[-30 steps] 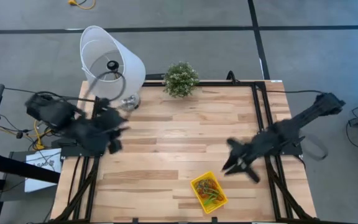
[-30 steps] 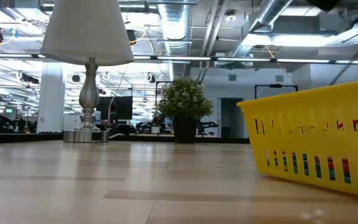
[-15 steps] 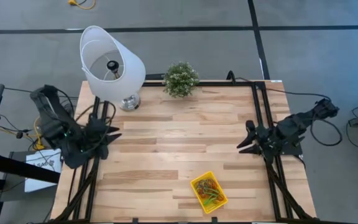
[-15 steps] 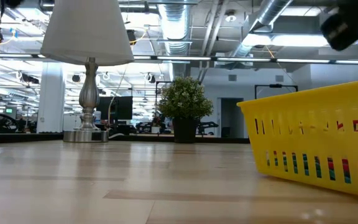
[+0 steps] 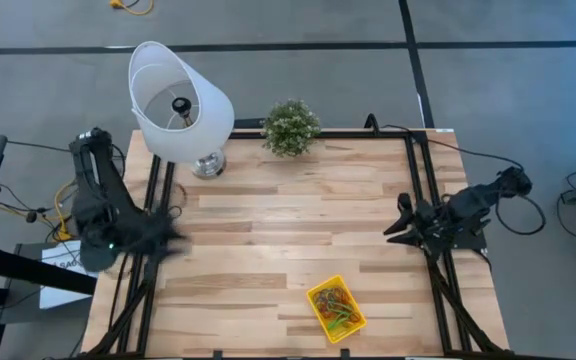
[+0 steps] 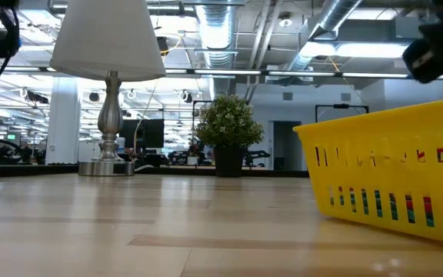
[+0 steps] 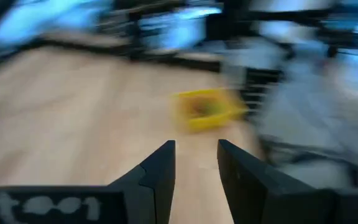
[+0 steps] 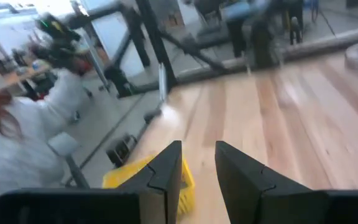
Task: Pick and place items into bin
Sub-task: Return to Home Position
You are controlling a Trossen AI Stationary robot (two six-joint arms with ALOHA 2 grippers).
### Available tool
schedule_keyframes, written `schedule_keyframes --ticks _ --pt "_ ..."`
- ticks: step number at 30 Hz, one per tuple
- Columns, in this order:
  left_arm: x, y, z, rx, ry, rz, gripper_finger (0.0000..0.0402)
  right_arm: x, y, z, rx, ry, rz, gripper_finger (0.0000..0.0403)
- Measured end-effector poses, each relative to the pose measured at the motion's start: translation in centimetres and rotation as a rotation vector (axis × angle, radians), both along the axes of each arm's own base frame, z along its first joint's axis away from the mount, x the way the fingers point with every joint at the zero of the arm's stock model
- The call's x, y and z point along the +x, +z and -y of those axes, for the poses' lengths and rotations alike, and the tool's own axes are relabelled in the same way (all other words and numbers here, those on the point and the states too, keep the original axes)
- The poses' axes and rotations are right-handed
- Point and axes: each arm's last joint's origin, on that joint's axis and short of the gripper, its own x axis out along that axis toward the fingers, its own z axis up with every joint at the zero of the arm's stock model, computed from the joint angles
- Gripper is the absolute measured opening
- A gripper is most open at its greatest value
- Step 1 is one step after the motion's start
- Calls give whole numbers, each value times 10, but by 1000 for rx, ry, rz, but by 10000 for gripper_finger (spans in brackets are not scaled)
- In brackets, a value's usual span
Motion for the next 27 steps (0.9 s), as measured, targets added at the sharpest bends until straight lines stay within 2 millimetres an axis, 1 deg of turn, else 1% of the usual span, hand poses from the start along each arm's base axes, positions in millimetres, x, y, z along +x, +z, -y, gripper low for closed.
schedule_keyframes --ticks 2,4,6,8,12,16,18,21,22,24,27 --pt "5 2 21 27 -190 87 109 1 1 -1 21 0 34 92" --pt "8 13 32 77 -322 213 109 1 2 -1 27 -5 45 92" --pt "12 22 36 97 -335 311 109 1 2 0 27 -6 60 92" --pt "21 23 35 117 -287 324 109 1 7 0 41 -4 107 92" --pt "42 14 24 180 -260 264 109 1 8 -1 39 0 114 92" --pt "53 17 -2 233 -189 253 109 1 8 -1 38 0 115 92" --pt "53 16 -19 263 -124 219 109 1 8 -1 34 1 116 92" --pt "43 16 -40 256 -57 232 109 1 7 -1 -10 4 124 92" --pt "40 14 -44 256 -73 251 109 1 7 -1 -25 5 129 92" --pt "34 7 -46 265 -180 300 109 1 7 -1 -44 6 138 92" --pt "27 -11 -44 272 -349 423 109 -3 8 1 -63 7 161 92"
